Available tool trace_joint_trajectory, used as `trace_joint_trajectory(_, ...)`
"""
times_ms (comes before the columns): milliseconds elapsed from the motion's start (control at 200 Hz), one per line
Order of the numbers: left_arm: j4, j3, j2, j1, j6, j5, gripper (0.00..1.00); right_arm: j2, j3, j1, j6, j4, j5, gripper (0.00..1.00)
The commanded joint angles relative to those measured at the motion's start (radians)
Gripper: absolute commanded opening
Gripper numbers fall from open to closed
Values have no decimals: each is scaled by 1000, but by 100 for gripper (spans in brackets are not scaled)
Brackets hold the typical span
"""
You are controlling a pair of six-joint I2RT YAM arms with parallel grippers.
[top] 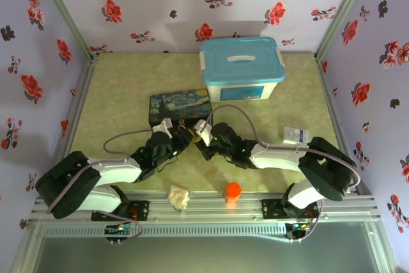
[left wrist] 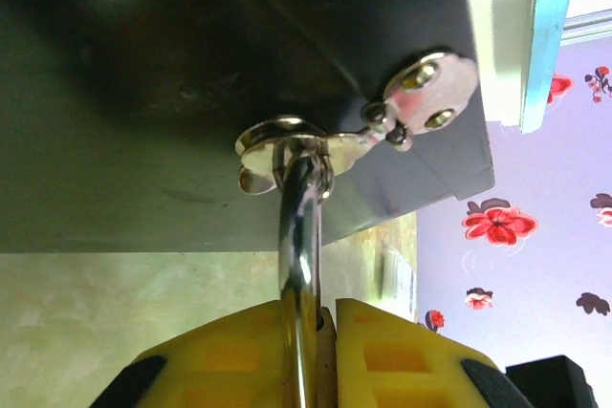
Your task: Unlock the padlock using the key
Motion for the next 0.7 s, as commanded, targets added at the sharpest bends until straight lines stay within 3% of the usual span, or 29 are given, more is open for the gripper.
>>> trace_joint_trajectory(0, -8, 3, -48, -10, 35, 41, 0, -43, -21, -36, 118, 122, -25, 7)
trace_joint_trajectory(95, -68, 9, -64, -6, 53, 37, 0, -72, -27, -42, 120, 72, -36, 32)
trace_joint_trajectory(270, -110, -20, -52, 13, 63, 47, 0, -167, -98, -42, 144, 100, 11, 42)
trace_joint_trajectory(460, -201, -21, -41, 40, 105, 102, 0, -190, -112, -42, 167, 95, 103, 47)
trace_joint_trajectory(695, -440, 23, -52, 57, 220, 139, 0, -143, -48, -42, 185, -16, 235, 43)
